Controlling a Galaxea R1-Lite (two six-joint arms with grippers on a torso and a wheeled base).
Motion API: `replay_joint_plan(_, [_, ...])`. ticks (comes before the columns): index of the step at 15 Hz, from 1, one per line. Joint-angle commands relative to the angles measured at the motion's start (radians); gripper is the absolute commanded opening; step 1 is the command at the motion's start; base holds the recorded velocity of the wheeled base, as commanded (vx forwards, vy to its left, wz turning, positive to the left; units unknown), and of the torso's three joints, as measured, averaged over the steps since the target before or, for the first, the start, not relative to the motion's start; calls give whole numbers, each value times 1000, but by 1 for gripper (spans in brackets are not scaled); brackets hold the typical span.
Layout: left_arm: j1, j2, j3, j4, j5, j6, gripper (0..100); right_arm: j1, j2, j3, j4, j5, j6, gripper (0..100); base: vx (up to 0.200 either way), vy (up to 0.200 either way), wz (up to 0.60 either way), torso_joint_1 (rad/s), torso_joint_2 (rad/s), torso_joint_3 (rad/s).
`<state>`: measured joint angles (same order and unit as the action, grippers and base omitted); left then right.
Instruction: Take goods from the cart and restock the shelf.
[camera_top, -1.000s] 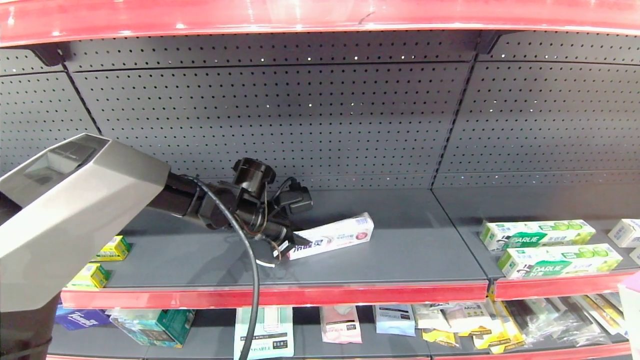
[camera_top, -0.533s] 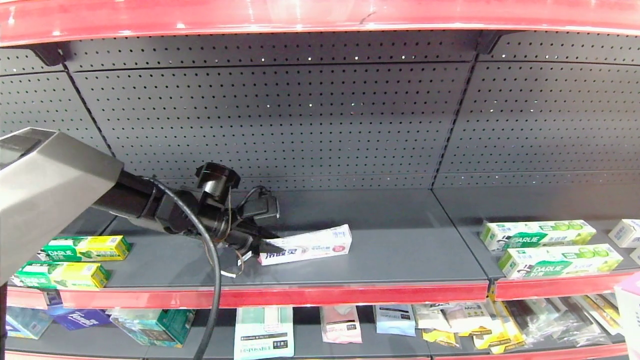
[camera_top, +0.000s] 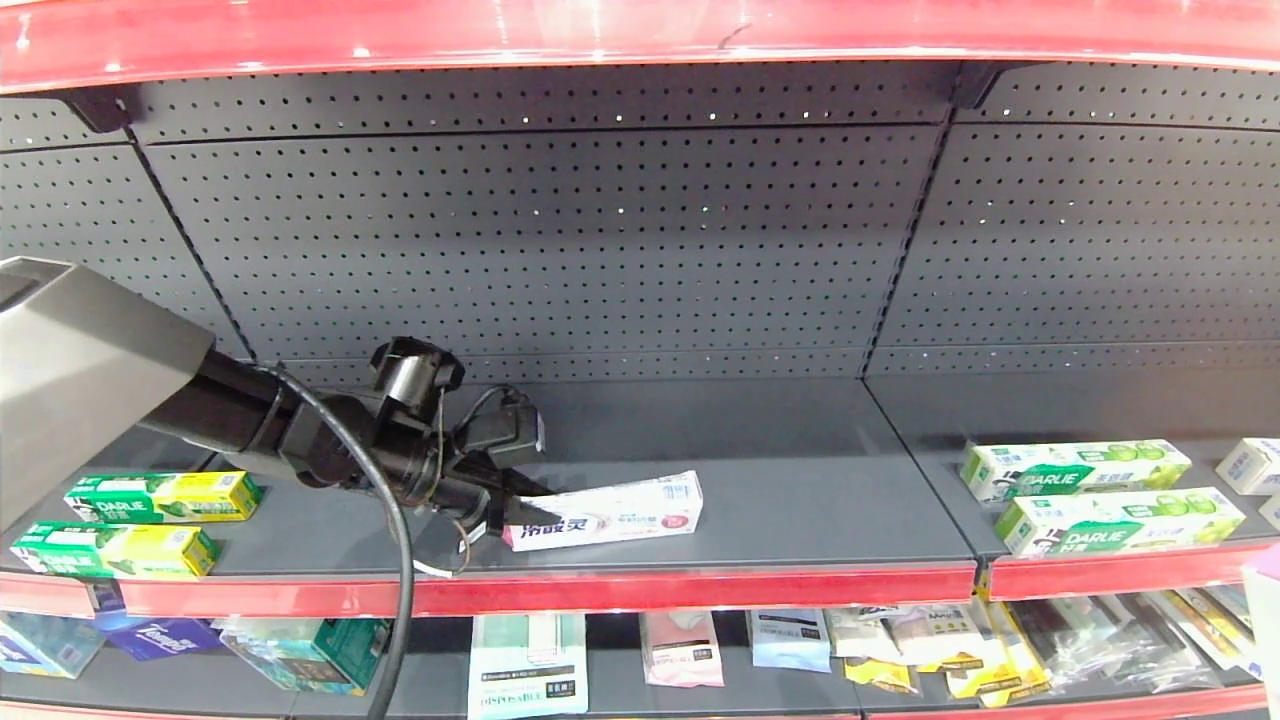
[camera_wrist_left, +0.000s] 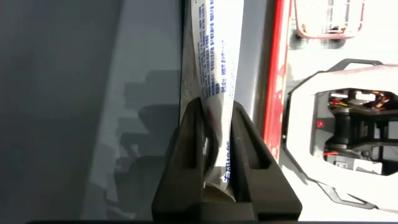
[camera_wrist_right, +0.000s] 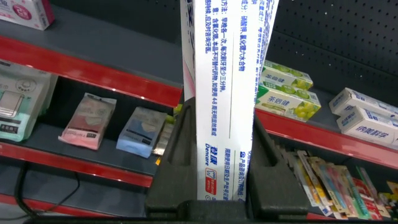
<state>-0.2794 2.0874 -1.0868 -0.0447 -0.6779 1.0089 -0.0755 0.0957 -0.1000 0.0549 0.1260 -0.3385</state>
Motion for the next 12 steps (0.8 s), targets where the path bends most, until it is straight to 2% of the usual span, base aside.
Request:
replay_joint_plan(1, [0, -1, 13, -3, -8, -1, 0, 0, 1, -1, 0, 0, 0, 0, 0, 0, 0, 0, 0, 0])
replay_joint_plan(3, [16, 2, 18, -4, -26, 7, 0, 0, 1, -3, 0, 0, 0, 0, 0, 0, 0, 0, 0, 0])
replay_joint_plan(8, [20, 5, 45, -3, -45, 76, 0, 0, 1, -9, 2, -2, 0, 0, 0, 0, 0, 0, 0, 0])
replay_joint_plan(12, [29, 0, 65, -3, -81, 85, 0, 0, 1, -17, 2, -26, -2, 0, 0, 0, 0, 0, 0, 0])
